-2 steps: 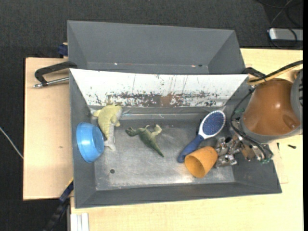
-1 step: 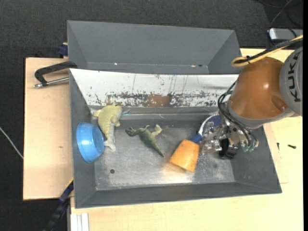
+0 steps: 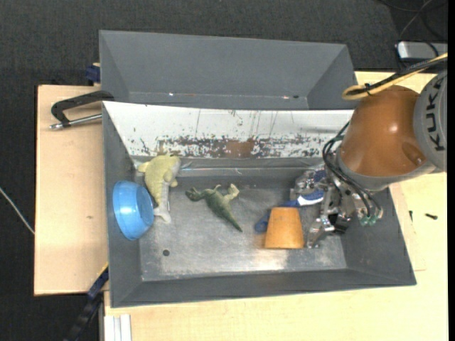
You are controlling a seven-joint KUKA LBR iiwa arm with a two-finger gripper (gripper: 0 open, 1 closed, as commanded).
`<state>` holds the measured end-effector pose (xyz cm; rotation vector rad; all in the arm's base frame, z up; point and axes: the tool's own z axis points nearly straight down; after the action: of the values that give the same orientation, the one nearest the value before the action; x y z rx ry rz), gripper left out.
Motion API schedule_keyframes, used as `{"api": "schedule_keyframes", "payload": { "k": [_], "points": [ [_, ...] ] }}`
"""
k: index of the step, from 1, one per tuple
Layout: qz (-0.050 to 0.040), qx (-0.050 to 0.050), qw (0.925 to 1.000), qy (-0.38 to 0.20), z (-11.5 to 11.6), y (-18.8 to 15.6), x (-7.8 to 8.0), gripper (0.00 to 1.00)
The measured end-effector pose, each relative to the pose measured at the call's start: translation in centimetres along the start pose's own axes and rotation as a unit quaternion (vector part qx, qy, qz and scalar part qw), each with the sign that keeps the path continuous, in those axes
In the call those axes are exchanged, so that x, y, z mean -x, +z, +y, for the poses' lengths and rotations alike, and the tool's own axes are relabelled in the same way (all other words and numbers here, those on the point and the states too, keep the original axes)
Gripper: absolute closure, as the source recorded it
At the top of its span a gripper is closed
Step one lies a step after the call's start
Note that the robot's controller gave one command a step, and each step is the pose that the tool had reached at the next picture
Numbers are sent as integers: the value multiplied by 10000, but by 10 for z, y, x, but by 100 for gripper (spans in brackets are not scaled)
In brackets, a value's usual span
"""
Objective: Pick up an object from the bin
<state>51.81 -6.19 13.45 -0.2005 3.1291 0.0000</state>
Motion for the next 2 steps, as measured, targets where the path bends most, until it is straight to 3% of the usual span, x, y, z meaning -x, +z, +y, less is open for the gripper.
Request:
{"api": "schedule_keyframes", "payload": {
  "k": [1, 2],
  "points": [
    [-17, -3, 9942, -1071, 15, 49, 8, 0],
    [-7, 1, 9941, -1085, 15, 49, 8, 100]
  ]
}}
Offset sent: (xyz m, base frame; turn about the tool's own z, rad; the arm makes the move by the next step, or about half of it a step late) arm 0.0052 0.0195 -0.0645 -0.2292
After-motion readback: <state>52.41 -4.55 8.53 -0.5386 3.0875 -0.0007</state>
